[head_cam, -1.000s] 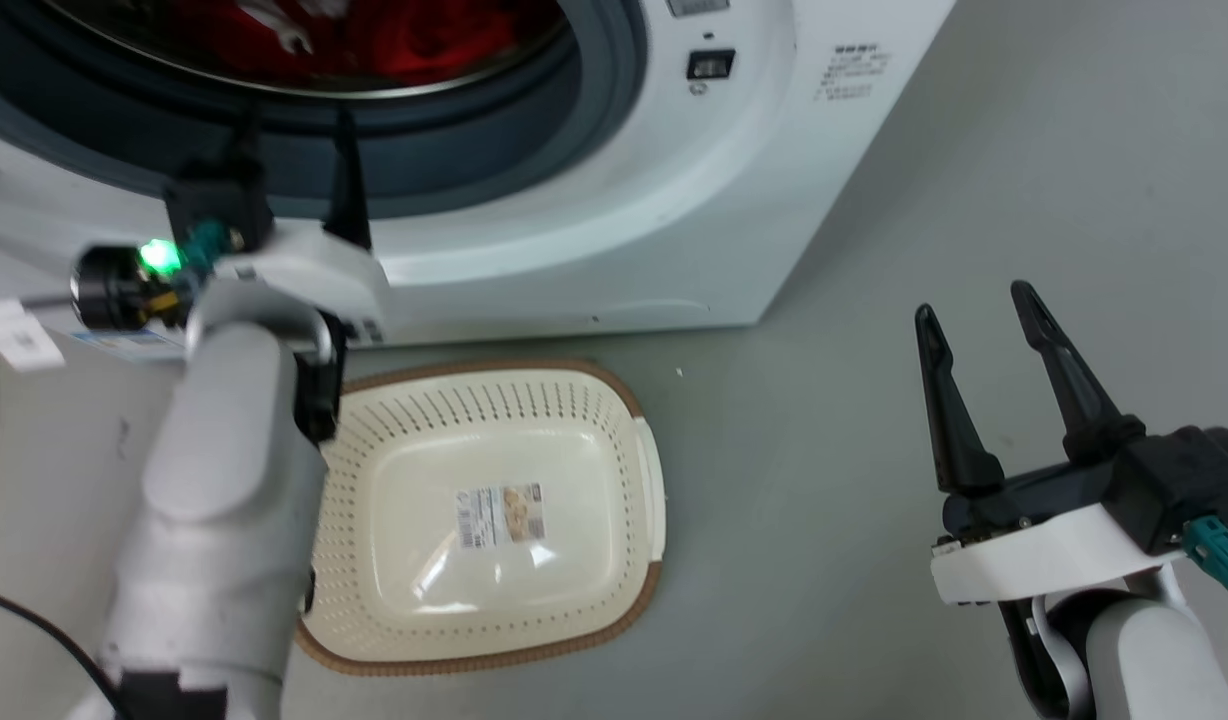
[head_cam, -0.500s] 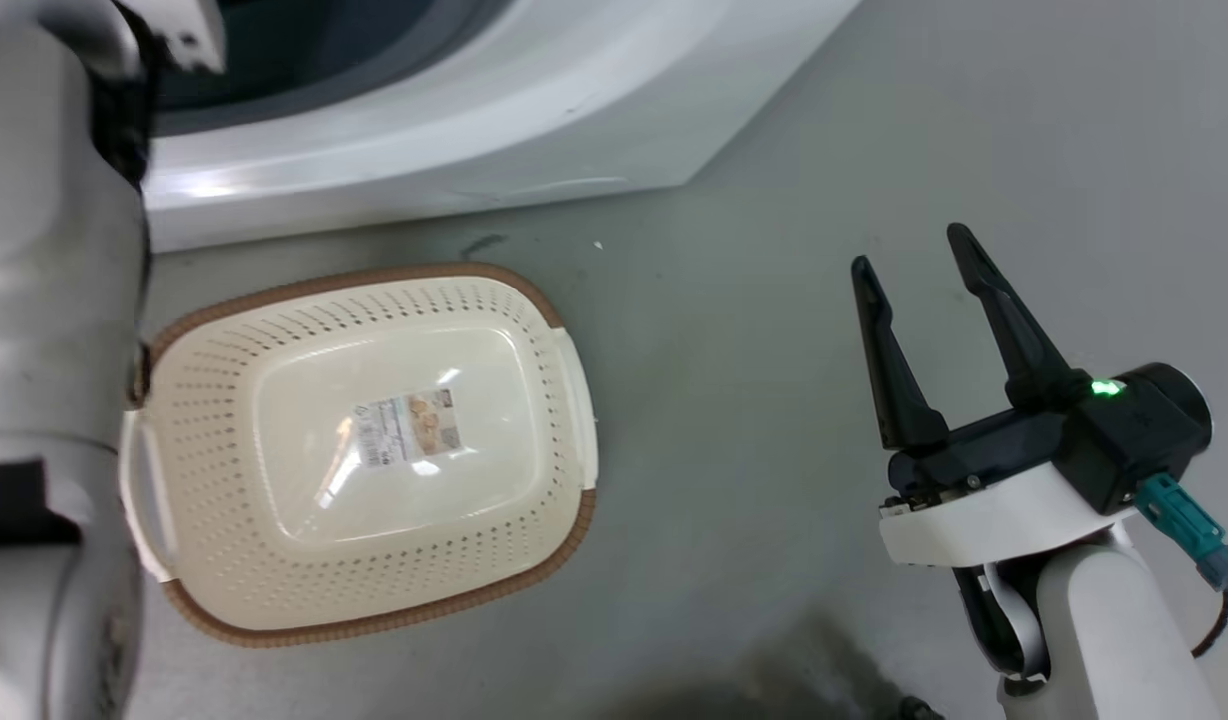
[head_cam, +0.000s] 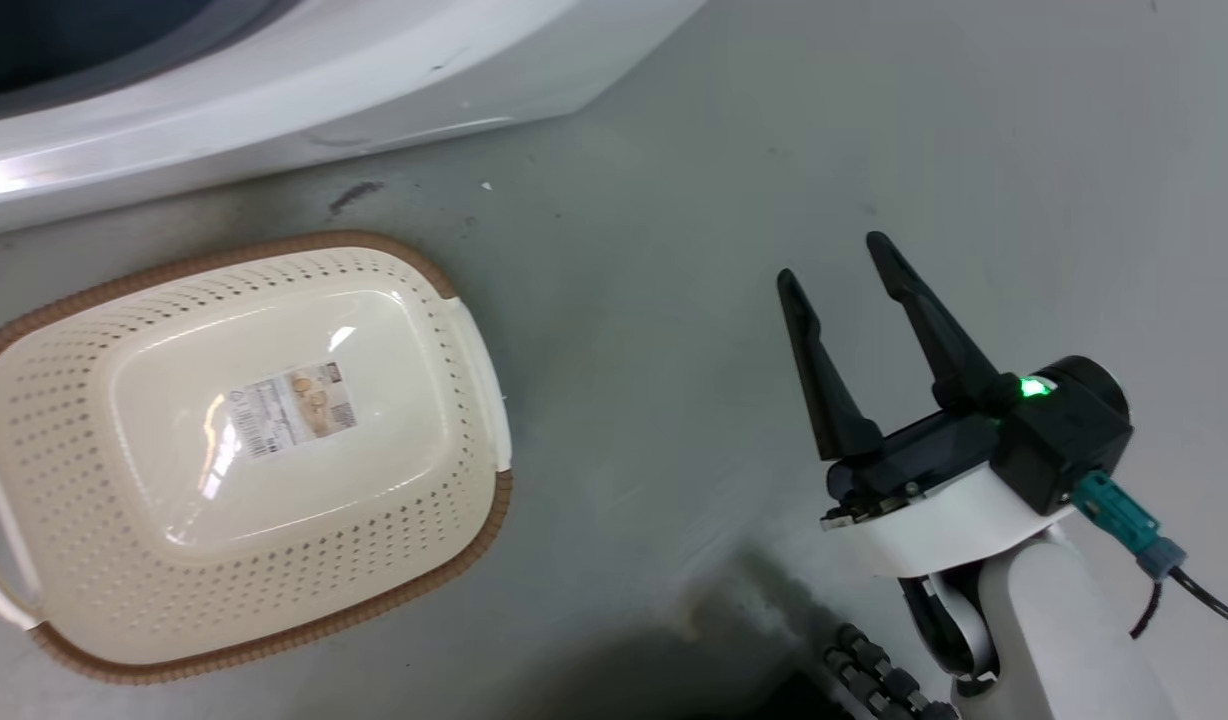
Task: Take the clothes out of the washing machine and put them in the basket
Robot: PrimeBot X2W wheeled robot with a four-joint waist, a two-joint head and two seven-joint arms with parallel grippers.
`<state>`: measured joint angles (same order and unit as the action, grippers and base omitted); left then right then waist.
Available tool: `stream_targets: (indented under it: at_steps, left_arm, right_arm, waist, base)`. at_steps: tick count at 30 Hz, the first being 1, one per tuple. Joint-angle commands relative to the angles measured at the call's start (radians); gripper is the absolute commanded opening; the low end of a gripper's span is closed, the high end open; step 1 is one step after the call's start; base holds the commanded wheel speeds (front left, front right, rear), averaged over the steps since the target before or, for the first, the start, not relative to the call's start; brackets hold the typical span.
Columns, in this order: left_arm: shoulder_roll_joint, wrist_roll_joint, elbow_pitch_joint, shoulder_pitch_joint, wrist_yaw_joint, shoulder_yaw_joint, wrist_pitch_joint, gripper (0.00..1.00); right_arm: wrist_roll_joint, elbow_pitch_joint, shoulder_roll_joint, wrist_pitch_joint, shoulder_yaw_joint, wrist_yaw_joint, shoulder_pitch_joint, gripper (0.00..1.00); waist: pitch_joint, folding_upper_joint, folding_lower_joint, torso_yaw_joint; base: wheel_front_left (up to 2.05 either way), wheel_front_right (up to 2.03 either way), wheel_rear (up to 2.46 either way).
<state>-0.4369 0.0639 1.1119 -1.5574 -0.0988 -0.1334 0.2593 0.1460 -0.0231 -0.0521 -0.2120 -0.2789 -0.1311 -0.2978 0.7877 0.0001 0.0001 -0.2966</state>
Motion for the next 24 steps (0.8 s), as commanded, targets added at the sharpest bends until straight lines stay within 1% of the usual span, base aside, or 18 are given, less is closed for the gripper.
stream_targets:
  at_steps: [1, 5, 6, 10, 11, 12, 13, 14, 16, 19, 24]
  left_arm:
    - [-0.011, 0.006, 0.011, -0.023, -0.004, 0.000, 0.027, 1.00]
    - [-0.028, 0.010, 0.032, -0.056, -0.006, -0.006, 0.114, 1.00]
    - [-0.032, 0.009, 0.042, -0.063, -0.009, -0.013, 0.158, 1.00]
    - [-0.032, 0.008, 0.056, -0.058, -0.010, -0.027, 0.231, 1.00]
    - [-0.029, 0.010, 0.056, -0.054, -0.005, -0.029, 0.246, 1.00]
    - [-0.029, 0.008, 0.052, -0.051, 0.001, -0.033, 0.253, 0.93]
    - [-0.027, 0.008, 0.051, -0.047, 0.004, -0.035, 0.264, 0.34]
    - [-0.025, 0.012, 0.048, -0.042, 0.010, -0.034, 0.270, 0.00]
    - [-0.029, 0.011, 0.036, -0.030, 0.020, -0.038, 0.278, 0.00]
    - [-0.036, 0.009, -0.003, -0.016, 0.046, -0.039, 0.245, 0.00]
    - [-0.043, 0.010, -0.095, 0.012, 0.090, -0.037, 0.142, 0.00]
  right_arm:
    - [0.008, 0.008, 0.003, -0.009, -0.011, 0.001, -0.019, 1.00]
    - [0.029, 0.019, 0.003, -0.018, -0.030, 0.001, -0.020, 1.00]
    - [0.035, 0.029, 0.003, -0.022, -0.039, 0.001, -0.022, 1.00]
    - [0.048, 0.042, 0.003, -0.028, -0.051, 0.001, -0.028, 1.00]
    - [0.051, 0.044, 0.003, -0.031, -0.052, 0.001, -0.031, 1.00]
    - [0.054, 0.047, 0.003, -0.033, -0.053, 0.001, -0.033, 1.00]
    - [0.056, 0.049, 0.003, -0.033, -0.055, 0.001, -0.036, 1.00]
    - [0.059, 0.051, 0.003, -0.036, -0.058, 0.001, -0.039, 1.00]
    - [0.064, 0.056, 0.003, -0.037, -0.061, 0.001, -0.039, 1.00]
    - [0.067, 0.061, 0.003, -0.042, -0.057, 0.001, -0.045, 1.00]
    - [0.072, 0.067, 0.003, -0.045, -0.041, 0.001, -0.051, 1.00]
  waist:
    - [0.021, -0.0001, -0.0001, -0.025]
    - [0.043, -0.0001, -0.0001, -0.048]
    - [0.051, -0.0001, -0.0001, -0.057]
    - [0.060, -0.0001, -0.0001, -0.069]
    - [0.061, -0.0001, -0.0001, -0.070]
    - [0.063, -0.0001, -0.0001, -0.072]
    - [0.064, -0.0001, -0.0001, -0.073]
    - [0.064, -0.0001, -0.0001, -0.074]
    - [0.062, -0.0001, -0.0001, -0.076]
    - [0.056, -0.0001, -0.0001, -0.077]
    - [0.043, -0.0001, -0.0001, -0.067]
  base:
    - [0.00, 0.00, 0.00]
    - [0.00, 0.00, 0.00]
    - [0.00, 0.00, 0.00]
    - [0.00, 0.00, 0.00]
    - [0.00, 0.00, 0.00]
    - [0.00, 0.00, 0.00]
    - [0.00, 0.00, 0.00]
    - [0.00, 0.00, 0.00]
    - [0.00, 0.00, 0.00]
    - [0.00, 0.00, 0.00]
    - [0.00, 0.00, 0.00]
